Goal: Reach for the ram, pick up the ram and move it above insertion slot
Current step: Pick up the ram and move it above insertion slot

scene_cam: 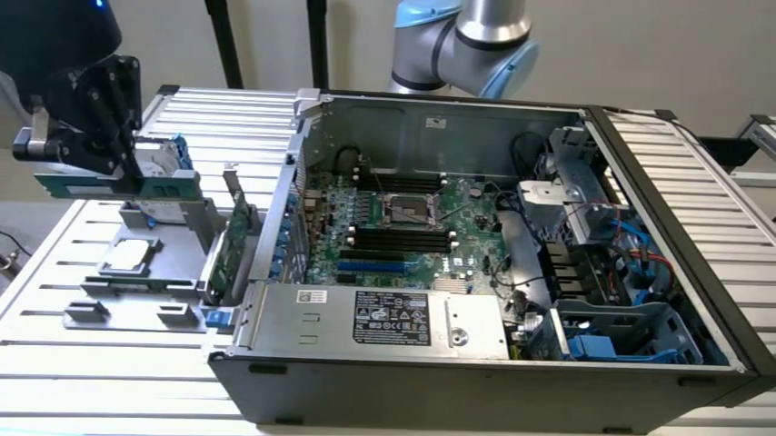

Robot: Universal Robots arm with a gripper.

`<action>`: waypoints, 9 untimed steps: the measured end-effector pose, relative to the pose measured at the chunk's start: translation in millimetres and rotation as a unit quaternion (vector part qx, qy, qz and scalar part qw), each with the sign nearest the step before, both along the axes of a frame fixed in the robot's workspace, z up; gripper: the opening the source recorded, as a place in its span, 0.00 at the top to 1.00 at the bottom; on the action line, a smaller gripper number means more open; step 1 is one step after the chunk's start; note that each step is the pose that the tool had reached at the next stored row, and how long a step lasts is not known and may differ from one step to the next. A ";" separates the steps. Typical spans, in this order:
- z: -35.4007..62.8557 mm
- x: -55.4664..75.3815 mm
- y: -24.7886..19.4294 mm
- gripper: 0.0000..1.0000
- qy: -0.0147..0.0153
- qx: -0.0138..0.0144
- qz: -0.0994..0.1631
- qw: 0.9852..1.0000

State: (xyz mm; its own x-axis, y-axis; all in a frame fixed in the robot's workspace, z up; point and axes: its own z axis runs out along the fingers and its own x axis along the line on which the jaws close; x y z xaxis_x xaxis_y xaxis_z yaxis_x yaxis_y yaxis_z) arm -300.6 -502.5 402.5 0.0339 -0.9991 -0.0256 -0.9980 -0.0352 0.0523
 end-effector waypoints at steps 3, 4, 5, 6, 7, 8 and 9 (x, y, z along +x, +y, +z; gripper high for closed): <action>6.1 10.2 0.0 0.87 0.000 0.002 0.001 1.000; 7.4 13.7 0.0 0.87 0.000 0.003 0.001 1.000; 8.3 17.2 0.0 0.87 0.000 0.003 0.001 1.000; 8.7 20.9 0.1 0.87 0.000 0.003 0.001 1.000; 9.0 24.8 0.5 0.87 0.000 0.003 0.001 1.000; 9.2 28.7 1.1 0.87 0.000 0.003 0.001 1.000; 9.3 32.5 1.9 0.87 0.000 0.003 0.001 1.000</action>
State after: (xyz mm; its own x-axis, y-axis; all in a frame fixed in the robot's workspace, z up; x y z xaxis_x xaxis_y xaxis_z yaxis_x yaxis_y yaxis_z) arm -268.2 -500.7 411.8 0.0362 -0.9988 -0.0320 -0.9979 -0.0378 0.0520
